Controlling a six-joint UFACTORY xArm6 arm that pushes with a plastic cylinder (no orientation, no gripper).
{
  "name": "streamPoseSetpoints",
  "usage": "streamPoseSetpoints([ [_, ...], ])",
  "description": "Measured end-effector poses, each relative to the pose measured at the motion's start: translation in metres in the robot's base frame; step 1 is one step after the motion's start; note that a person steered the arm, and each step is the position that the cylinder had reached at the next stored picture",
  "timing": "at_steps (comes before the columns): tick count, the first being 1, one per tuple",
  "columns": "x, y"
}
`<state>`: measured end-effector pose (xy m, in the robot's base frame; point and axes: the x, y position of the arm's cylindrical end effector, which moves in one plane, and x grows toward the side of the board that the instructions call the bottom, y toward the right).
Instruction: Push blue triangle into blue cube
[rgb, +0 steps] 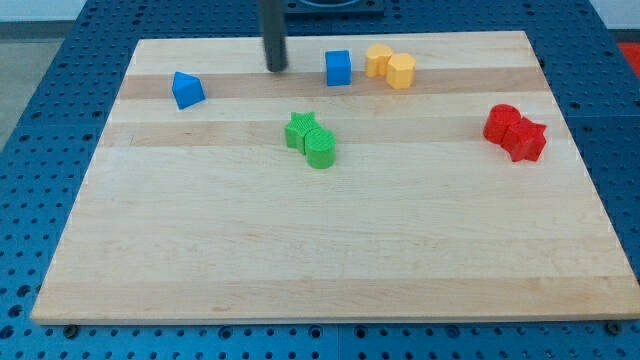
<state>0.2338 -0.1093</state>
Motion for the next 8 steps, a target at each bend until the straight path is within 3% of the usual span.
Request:
streamPoseSetpoints([
  [1,-0.027,-0.084],
  [2,0.019,-0.153],
  [3,0.081,-0.181],
  [4,0.106,-0.158],
  [6,0.052,-0.143],
  [8,0.048,-0.110],
])
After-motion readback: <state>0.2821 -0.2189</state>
